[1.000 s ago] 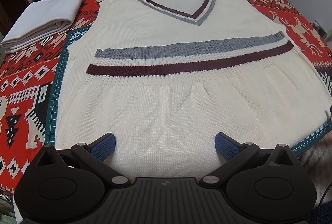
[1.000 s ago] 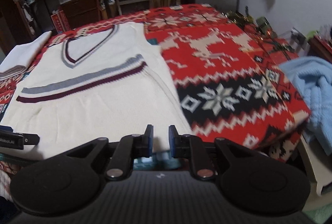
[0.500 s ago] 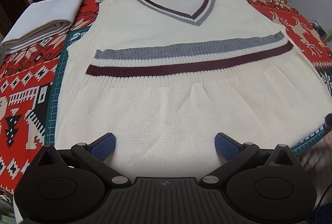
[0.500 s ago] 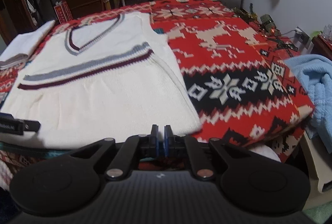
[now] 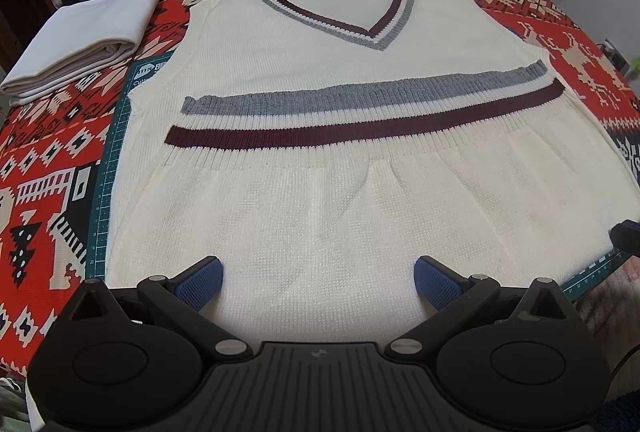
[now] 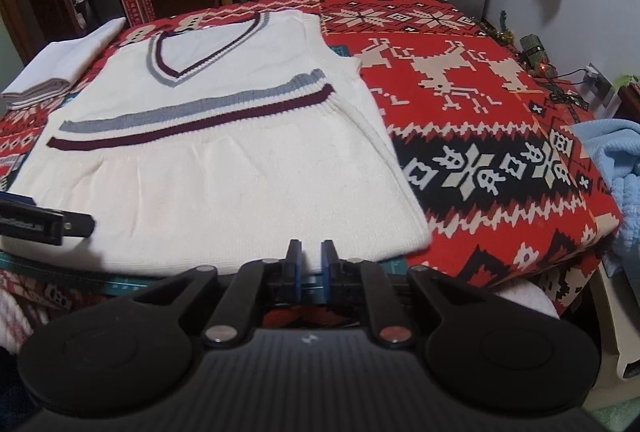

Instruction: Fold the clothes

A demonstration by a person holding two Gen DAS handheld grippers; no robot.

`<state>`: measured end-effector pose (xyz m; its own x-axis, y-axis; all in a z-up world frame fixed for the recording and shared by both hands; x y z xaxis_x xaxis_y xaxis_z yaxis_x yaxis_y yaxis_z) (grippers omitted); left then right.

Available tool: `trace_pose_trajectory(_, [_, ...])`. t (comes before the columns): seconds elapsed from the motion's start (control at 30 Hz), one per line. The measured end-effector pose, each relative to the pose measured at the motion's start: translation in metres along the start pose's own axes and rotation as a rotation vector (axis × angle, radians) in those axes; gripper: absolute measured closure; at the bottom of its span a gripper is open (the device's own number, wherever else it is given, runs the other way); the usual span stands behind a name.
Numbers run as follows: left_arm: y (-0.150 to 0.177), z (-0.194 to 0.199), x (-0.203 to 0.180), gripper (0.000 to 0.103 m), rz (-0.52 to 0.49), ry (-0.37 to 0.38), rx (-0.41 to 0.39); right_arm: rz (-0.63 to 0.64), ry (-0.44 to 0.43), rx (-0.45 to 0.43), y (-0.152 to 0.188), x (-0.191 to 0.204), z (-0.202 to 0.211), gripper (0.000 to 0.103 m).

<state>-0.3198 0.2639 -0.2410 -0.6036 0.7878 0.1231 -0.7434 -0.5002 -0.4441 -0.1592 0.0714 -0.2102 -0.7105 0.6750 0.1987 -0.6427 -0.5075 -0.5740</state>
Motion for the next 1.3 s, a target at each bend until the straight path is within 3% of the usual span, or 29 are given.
trace_pose_trajectory(0.13, [0.0,0.0,0.0,0.0,-0.002,-0.001,-0.005,0.021,-0.057,-0.007,-0.007,0.019,0.001,0.089])
trace_pose_trajectory(0.3, [0.001,0.0,-0.001,0.0,-0.004,-0.001,-0.009,0.041,-0.07,0.022,0.001,0.034,-0.013,0.09])
trace_pose_trajectory(0.57, [0.001,0.0,-0.001,0.0,-0.005,-0.002,-0.018,0.078,-0.088,0.016,0.012,0.033,0.006,0.089])
trace_pose_trajectory(0.8, [0.003,0.0,-0.001,0.0,-0.009,-0.001,-0.023,0.144,-0.126,0.024,0.004,0.07,-0.01,0.094])
trace_pose_trajectory(1.0, [0.002,0.0,-0.001,0.0,-0.009,-0.002,-0.028,0.153,-0.134,0.045,0.022,0.062,-0.005,0.095])
trace_pose_trajectory(1.3, [0.002,0.0,0.0,0.0,-0.01,-0.001,-0.032,0.184,-0.182,0.038,0.008,0.086,-0.004,0.094])
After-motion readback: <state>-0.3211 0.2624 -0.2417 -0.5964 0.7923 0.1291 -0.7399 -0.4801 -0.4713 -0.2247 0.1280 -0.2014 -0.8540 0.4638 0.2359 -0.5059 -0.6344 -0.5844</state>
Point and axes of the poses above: each gripper's, at about its wrist camera, not at the fingertips, and z roughly against the way its jaws point, x to its left, y to its underside, the point moved 5 cm from there along -z, roughly the way its jaws point, and after that the axes turned 12 degrees about -z, right-handed, at the moved point
